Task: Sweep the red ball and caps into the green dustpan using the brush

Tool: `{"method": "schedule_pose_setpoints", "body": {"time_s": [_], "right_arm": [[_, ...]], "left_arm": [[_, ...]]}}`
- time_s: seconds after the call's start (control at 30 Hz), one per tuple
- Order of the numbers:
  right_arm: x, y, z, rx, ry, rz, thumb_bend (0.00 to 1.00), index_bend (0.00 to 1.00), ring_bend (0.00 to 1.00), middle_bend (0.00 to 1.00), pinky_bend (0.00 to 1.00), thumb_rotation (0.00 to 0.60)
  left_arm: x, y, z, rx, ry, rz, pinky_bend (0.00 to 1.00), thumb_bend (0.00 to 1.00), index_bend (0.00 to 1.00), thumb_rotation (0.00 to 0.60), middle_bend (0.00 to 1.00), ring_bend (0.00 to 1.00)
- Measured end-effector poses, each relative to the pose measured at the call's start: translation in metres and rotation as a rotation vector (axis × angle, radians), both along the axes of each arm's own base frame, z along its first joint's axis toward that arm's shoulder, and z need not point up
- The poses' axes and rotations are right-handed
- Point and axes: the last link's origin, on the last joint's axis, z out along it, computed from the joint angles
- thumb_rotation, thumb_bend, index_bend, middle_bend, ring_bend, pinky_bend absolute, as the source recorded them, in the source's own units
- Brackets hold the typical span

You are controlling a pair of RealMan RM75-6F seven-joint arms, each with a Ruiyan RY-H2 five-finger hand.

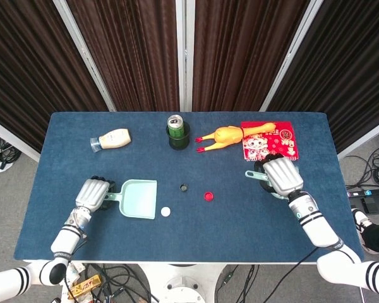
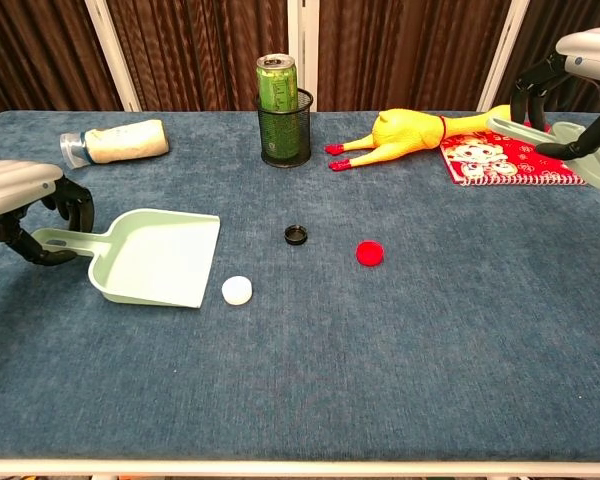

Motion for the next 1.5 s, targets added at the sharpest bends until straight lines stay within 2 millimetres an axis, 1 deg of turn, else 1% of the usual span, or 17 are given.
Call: {"method": "schedule_pose_setpoints", "body": {"time_s": [0.1, 0.23, 0.37, 0.6, 0.77, 1.03, 1.27, 1.5], "right_arm": [[-0.001, 0.001, -0.003, 0.008, -0.002, -0.002, 0.45, 0.67, 0.31, 0.62, 0.34, 0.6], [0.0, 0.002, -0.008, 0.023, -0.02, -0.003, 0.46, 0.68, 0.31, 0.63, 0.34, 0.6], [0.005, 0.004, -0.019, 0.047, -0.078, -0.001, 0.52, 0.7, 0.32, 0.64, 0.34, 0.6], [0.022, 0.003, -0.05, 0.102, -0.188, 0.061, 0.55, 0.71, 0.32, 0.64, 0.34, 0.6], [0.035, 0.003, -0.07, 0.132, -0.239, 0.099, 0.58, 0.72, 0.32, 0.64, 0.34, 0.6], [0.052, 0.004, -0.107, 0.179, -0.34, 0.157, 0.62, 0.73, 0.32, 0.65, 0.34, 0.6], [0.062, -0.002, -0.136, 0.212, -0.436, 0.18, 0.63, 0.74, 0.32, 0.65, 0.33, 0.6], [0.078, -0.005, -0.163, 0.229, -0.496, 0.232, 0.63, 0.74, 0.32, 0.65, 0.33, 0.6]], "left_arm": [[0.001, 0.0, 0.0, 0.005, -0.009, -0.003, 0.3, 0.34, 0.53, 0.6, 0.51, 0.38], [0.002, 0.001, 0.0, -0.002, -0.012, -0.012, 0.31, 0.35, 0.54, 0.6, 0.52, 0.38], [0.005, 0.003, 0.0, -0.025, 0.0, -0.026, 0.3, 0.37, 0.54, 0.6, 0.52, 0.38], [0.014, 0.012, 0.004, -0.064, 0.03, -0.071, 0.3, 0.37, 0.54, 0.6, 0.52, 0.38], [0.023, 0.017, 0.002, -0.1, 0.032, -0.079, 0.3, 0.37, 0.54, 0.6, 0.52, 0.38], [0.032, 0.023, -0.003, -0.137, 0.027, -0.066, 0.3, 0.37, 0.54, 0.6, 0.52, 0.38], [0.043, 0.027, -0.005, -0.165, 0.03, -0.064, 0.3, 0.37, 0.54, 0.6, 0.52, 0.38], [0.053, 0.031, -0.008, -0.179, 0.032, -0.066, 0.3, 0.37, 0.54, 0.6, 0.52, 0.38]]}}
